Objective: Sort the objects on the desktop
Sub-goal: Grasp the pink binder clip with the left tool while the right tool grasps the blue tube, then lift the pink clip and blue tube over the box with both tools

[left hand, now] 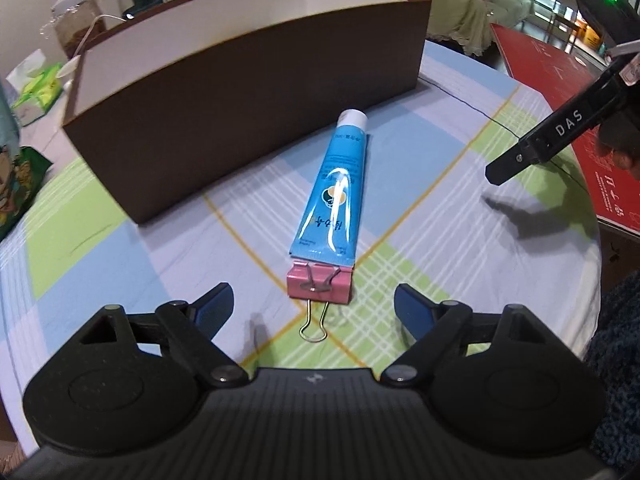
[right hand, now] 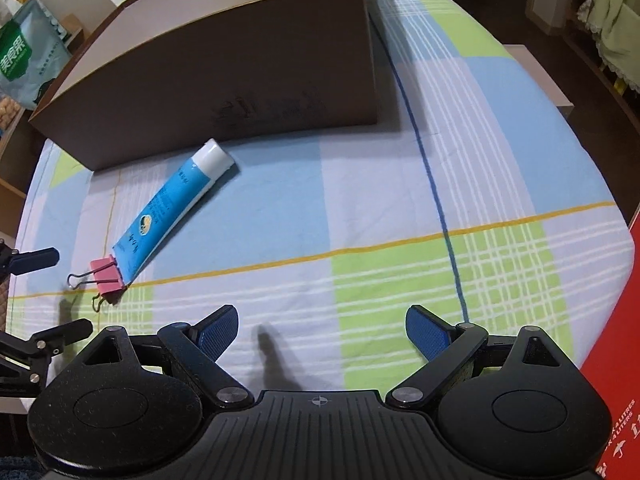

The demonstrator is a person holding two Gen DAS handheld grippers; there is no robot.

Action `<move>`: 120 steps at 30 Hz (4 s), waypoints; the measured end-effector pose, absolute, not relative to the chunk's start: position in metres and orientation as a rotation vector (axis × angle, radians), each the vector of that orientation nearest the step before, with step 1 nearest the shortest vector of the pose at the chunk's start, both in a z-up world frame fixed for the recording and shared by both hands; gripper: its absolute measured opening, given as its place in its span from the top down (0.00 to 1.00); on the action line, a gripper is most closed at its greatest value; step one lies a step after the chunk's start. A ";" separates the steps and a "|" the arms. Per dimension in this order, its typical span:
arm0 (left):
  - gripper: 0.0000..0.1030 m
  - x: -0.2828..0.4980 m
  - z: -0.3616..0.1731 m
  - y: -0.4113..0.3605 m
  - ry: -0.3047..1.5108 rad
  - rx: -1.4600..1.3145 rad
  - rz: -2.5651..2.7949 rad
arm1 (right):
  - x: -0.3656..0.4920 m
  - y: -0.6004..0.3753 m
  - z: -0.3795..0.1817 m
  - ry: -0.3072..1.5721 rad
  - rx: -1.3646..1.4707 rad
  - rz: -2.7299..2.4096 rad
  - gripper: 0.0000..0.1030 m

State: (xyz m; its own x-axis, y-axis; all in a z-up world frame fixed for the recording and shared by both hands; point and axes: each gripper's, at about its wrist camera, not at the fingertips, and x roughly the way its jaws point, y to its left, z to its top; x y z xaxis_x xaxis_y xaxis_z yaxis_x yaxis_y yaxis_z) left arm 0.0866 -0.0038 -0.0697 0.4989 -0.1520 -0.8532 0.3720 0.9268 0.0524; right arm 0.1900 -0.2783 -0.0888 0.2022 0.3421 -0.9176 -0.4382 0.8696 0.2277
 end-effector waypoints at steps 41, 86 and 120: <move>0.67 0.091 -0.096 0.055 1.069 0.137 -0.246 | 0.212 -0.141 -0.100 1.055 -0.278 0.780 0.60; 0.67 0.081 -0.062 0.013 1.072 0.186 -0.288 | 0.196 -0.230 -0.076 1.318 -0.146 0.983 0.70; 0.67 0.199 0.059 0.013 0.868 0.532 -0.233 | 0.275 -0.200 0.076 0.946 -0.333 1.049 0.69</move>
